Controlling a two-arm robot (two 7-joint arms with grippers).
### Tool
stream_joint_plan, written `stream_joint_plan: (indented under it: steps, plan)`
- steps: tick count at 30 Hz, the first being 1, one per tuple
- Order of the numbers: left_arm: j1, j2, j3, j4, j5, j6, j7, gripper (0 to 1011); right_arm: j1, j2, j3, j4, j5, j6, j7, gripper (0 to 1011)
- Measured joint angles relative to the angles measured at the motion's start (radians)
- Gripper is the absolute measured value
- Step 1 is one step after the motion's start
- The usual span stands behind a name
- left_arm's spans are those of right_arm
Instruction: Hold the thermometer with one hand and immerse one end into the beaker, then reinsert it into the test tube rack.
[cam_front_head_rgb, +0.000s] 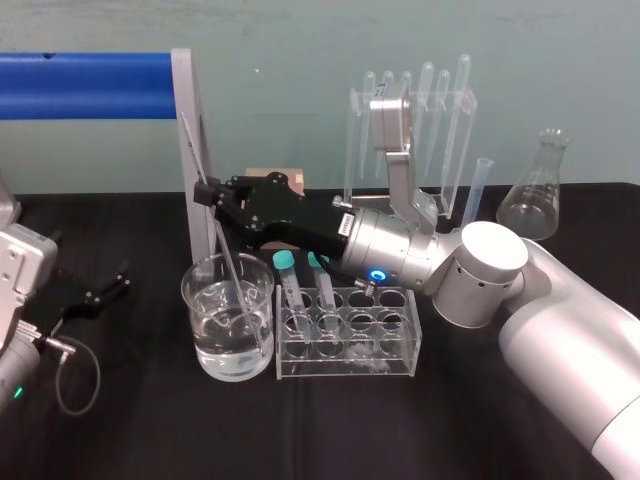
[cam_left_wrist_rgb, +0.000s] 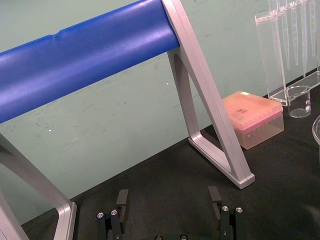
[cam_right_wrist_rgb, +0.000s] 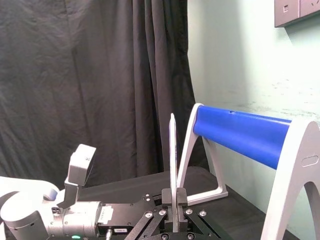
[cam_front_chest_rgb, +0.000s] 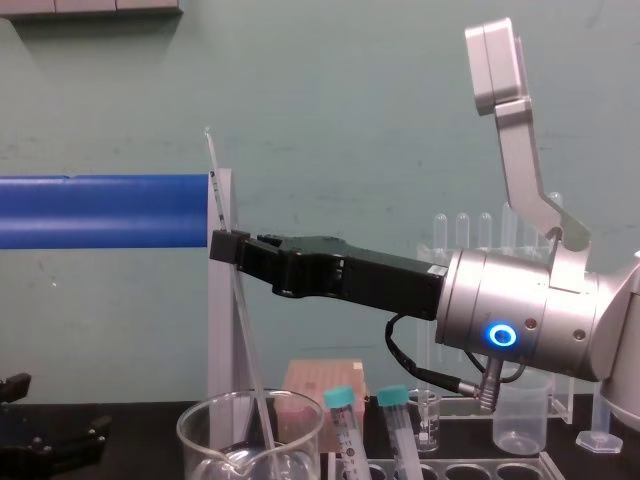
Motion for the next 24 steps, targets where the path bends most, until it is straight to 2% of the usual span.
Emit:
stream_joint_plan:
  steps: [24]
  plan:
    - [0.0,0.0,0.0,0.0,0.0,0.0,0.0,1008,-0.012,0.004,-0.003,-0.019,-0.008,0.003,-0.012,55]
